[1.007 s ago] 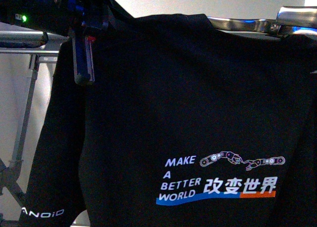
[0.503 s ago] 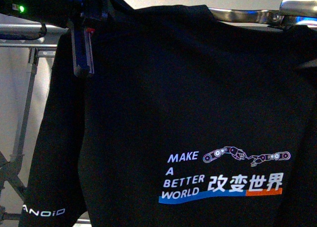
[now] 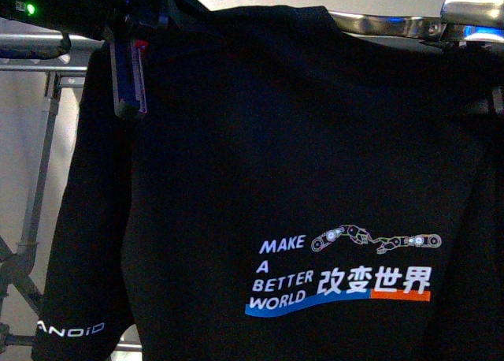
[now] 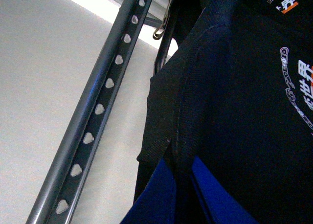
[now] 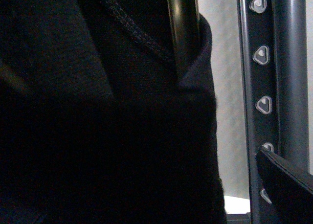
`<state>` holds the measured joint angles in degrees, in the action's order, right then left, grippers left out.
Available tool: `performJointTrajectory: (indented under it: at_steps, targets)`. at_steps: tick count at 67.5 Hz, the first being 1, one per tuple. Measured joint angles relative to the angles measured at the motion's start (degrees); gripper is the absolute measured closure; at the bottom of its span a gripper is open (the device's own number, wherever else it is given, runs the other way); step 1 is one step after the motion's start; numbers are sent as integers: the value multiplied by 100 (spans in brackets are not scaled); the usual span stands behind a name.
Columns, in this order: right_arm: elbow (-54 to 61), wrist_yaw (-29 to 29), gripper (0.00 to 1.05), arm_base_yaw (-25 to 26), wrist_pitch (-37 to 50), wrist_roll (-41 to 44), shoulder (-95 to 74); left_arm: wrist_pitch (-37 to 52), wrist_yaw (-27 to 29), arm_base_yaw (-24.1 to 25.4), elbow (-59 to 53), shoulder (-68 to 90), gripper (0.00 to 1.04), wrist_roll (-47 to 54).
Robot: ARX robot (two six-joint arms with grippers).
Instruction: Hang clothes on hanger
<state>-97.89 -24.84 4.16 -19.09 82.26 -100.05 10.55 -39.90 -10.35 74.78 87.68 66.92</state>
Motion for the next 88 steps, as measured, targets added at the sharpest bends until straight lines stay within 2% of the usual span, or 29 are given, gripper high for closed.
performJointTrajectory:
  at_steps: [8, 14, 29, 31, 33, 55, 69, 88]
  targets:
    - [7, 13, 42, -2, -2, -72, 2, 0, 4, 0, 0, 0, 100, -2]
    - [55, 0, 62, 20, 17, -109, 9, 0, 2, 0, 0, 0, 100, -2]
    - [225, -149, 93, 120, 144, -57, 68, 0, -13, 0, 0, 0, 100, -9]
    - [234, -188, 95, 133, 146, -28, 74, 0, -22, -2, 0, 0, 96, -13]
    - [247, -208, 96, 140, 144, 2, 85, 7, -22, -7, 0, 0, 88, -13]
    - [260, -192, 96, 188, 4, 96, 85, 35, -24, 0, 0, -13, 43, -42]
    - [103, -24, 96, 199, -304, -103, 83, 37, -24, 0, 0, -17, 6, -48]
    - [57, 177, 96, 323, -396, -911, 72, 37, -24, 0, 2, -20, 7, -50]
